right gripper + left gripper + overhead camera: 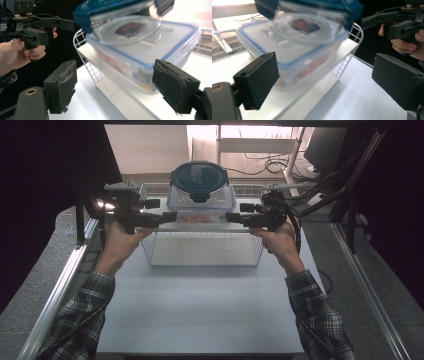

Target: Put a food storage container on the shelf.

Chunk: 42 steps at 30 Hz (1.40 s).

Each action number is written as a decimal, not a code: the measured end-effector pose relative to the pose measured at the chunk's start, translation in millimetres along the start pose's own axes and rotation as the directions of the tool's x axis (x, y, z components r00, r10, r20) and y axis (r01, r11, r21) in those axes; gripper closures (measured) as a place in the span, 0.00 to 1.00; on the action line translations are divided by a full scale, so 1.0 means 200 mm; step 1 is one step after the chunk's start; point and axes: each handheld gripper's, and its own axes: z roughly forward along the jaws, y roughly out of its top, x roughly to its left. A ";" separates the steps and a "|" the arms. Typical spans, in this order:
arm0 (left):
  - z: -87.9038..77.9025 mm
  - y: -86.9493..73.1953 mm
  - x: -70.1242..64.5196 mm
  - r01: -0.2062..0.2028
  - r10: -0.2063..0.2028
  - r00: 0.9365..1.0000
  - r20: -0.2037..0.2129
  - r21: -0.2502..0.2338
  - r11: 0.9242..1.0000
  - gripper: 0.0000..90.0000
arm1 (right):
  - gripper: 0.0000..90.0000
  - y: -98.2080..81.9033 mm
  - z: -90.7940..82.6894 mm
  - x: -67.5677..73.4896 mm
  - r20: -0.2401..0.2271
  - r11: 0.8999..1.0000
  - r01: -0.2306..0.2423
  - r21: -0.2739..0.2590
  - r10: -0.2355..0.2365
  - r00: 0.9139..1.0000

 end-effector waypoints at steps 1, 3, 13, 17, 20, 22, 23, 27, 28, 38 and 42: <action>0.00 0.00 0.00 0.000 0.000 1.000 0.000 0.000 1.000 0.06 | 0.20 0.00 0.00 0.00 0.000 1.000 0.000 0.000 0.000 1.000; 0.01 -0.09 -0.06 -0.039 0.039 0.999 -0.010 0.014 0.999 0.05 | 0.15 -0.08 -0.01 0.04 0.006 1.000 0.021 0.003 -0.021 1.000; 0.02 -0.41 -0.18 -0.032 0.032 0.999 0.031 0.019 0.999 0.03 | 0.03 -0.43 -0.01 0.16 0.057 0.997 0.067 0.037 -0.069 0.996; 0.02 -0.56 -0.23 -0.035 0.034 0.999 0.019 0.026 0.999 0.03 | 0.00 -0.57 -0.01 0.19 0.098 0.992 0.097 0.082 -0.105 0.990; 0.03 -0.63 -0.25 -0.034 0.033 0.999 0.016 0.034 0.999 0.03 | 0.00 -0.66 -0.01 0.20 0.115 0.990 0.098 0.097 -0.109 0.987; 0.03 -0.71 -0.26 -0.030 0.030 1.000 0.009 0.044 0.999 0.04 | 0.00 -0.69 -0.02 0.21 0.115 0.991 0.096 0.097 -0.107 0.988; 0.04 -0.74 -0.27 -0.028 0.027 1.000 0.006 0.055 0.998 0.04 | 0.00 -0.75 -0.02 0.21 0.113 0.991 0.086 0.104 -0.097 0.989; 0.07 -0.93 -0.31 -0.017 0.015 1.000 0.019 0.113 0.993 0.04 | 0.00 -0.89 -0.02 0.22 0.118 0.990 0.067 0.124 -0.082 0.990; 0.07 -0.93 -0.31 -0.017 0.015 1.000 0.019 0.113 0.993 0.04 | 0.00 -0.93 -0.02 0.22 0.122 0.990 0.058 0.128 -0.074 0.990; 0.13 -1.22 -0.43 -0.098 0.106 0.994 -0.004 0.336 0.937 0.01 | 0.00 -1.20 -0.03 0.25 0.152 0.978 0.061 0.197 -0.092 0.984; 0.15 -1.29 -0.45 -0.123 0.146 0.989 -0.026 0.401 0.908 0.00 | 0.00 -1.26 0.00 0.26 0.151 0.964 0.063 0.257 -0.105 0.983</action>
